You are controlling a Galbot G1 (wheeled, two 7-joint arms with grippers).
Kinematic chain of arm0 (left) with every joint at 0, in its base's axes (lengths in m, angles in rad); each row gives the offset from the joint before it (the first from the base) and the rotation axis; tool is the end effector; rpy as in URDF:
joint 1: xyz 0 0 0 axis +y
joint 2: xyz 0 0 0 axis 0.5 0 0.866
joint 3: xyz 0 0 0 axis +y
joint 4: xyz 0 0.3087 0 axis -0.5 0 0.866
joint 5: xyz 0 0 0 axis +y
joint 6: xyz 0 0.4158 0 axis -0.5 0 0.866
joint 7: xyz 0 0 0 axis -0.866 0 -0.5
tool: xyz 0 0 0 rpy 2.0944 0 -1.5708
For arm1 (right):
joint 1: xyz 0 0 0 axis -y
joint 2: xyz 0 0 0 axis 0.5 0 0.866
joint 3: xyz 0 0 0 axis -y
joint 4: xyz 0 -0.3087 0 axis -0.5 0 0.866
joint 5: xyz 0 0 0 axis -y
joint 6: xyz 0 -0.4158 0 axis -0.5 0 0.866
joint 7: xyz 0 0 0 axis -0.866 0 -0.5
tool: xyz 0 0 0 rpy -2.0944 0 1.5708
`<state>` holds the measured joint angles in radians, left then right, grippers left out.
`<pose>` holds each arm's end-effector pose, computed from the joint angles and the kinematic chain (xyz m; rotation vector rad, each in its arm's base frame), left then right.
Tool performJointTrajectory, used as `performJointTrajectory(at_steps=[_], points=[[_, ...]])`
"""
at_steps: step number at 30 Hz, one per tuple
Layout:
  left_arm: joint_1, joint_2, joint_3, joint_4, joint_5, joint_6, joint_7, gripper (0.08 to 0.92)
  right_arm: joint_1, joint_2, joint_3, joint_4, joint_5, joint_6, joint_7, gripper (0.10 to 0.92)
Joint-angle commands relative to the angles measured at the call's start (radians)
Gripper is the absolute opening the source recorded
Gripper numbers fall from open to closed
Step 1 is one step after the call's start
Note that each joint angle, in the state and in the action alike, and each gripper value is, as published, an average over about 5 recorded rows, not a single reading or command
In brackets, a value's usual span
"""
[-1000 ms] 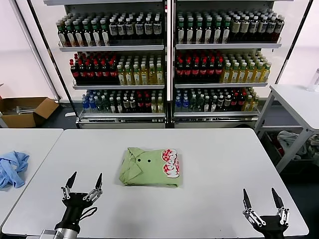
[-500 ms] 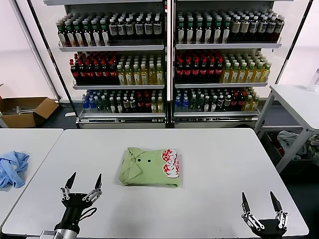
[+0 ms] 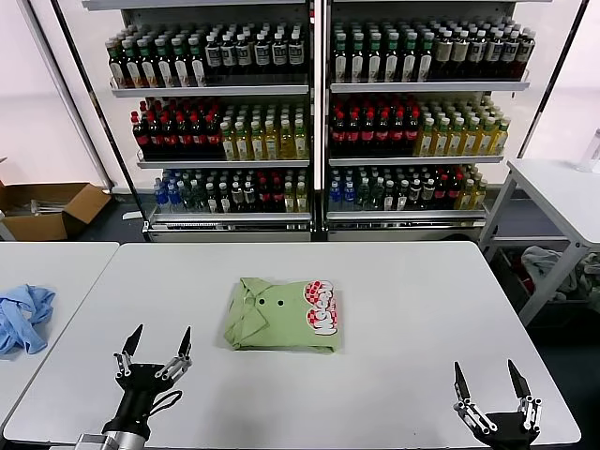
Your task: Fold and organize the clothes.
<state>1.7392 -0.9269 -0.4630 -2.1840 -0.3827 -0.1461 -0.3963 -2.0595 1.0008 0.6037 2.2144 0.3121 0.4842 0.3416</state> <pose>0.2180 0.0252 -0.2688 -0.0268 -3.1224 -0.1155 0.1456 -0.0544 -0.3000 0.0140 3.0387 -0.0663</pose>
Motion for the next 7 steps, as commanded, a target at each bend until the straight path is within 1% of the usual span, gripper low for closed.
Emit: performJointTrajectory(at_steps=[1, 7], points=[[0.0, -0.001, 0.002, 0.001, 0.001, 0.0, 0.0, 0.823, -0.001, 0.002, -0.002, -0.001, -0.004, 0.001, 0.0, 0.823], [-0.001, -0.001, 0.003, 0.001, 0.001, 0.0, 0.0, 0.823, -0.001, 0.002, -0.001, 0.0, -0.008, 0.001, 0.001, 0.823]])
